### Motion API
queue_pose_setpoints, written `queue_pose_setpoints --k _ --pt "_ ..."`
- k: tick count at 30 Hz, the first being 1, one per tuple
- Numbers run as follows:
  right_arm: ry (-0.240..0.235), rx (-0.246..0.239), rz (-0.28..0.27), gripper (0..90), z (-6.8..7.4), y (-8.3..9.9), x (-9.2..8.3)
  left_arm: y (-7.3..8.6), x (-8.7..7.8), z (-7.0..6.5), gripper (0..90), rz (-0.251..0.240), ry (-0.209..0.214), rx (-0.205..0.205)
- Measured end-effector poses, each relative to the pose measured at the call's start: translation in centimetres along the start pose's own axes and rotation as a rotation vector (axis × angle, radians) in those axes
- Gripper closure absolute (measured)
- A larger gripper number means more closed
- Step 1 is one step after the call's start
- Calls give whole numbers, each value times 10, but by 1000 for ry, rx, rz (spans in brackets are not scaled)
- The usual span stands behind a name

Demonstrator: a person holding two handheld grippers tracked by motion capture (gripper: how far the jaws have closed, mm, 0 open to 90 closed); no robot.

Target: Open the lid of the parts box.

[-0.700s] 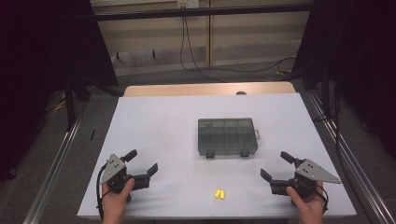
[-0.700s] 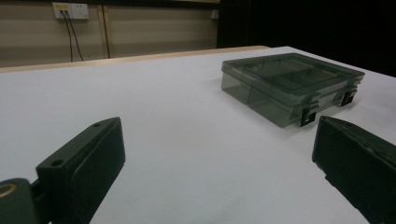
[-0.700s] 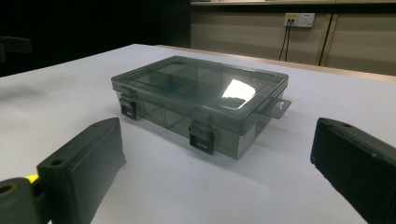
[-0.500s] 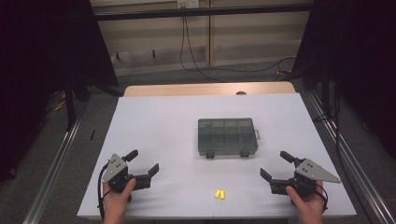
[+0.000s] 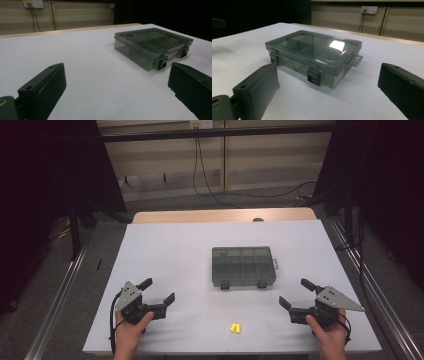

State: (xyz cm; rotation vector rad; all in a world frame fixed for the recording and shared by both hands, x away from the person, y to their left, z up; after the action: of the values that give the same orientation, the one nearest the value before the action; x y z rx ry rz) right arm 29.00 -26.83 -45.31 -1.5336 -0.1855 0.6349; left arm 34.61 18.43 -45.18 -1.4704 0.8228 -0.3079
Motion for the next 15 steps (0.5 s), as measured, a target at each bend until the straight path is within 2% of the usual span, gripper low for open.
queue_pose_setpoints --k 5,15 --pt "2 -3 16 27 -1 -1 4 -3 4 -4 17 -5 4 3" --pt "21 -13 22 34 -5 -3 11 -4 15 -14 22 26 30 27"
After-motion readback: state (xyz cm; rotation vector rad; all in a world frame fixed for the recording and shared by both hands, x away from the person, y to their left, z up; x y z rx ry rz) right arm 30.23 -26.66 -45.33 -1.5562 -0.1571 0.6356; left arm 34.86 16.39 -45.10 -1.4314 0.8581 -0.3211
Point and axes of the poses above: each handheld gripper's, and its own axes: x roughly forward along the jaws, y roughly out of its underside, z roughly to its left, the point moved 4 cm from there along x, roughly forward along the jaws, and after that the axes turned 2 degrees about z, right-handed, at the moved point
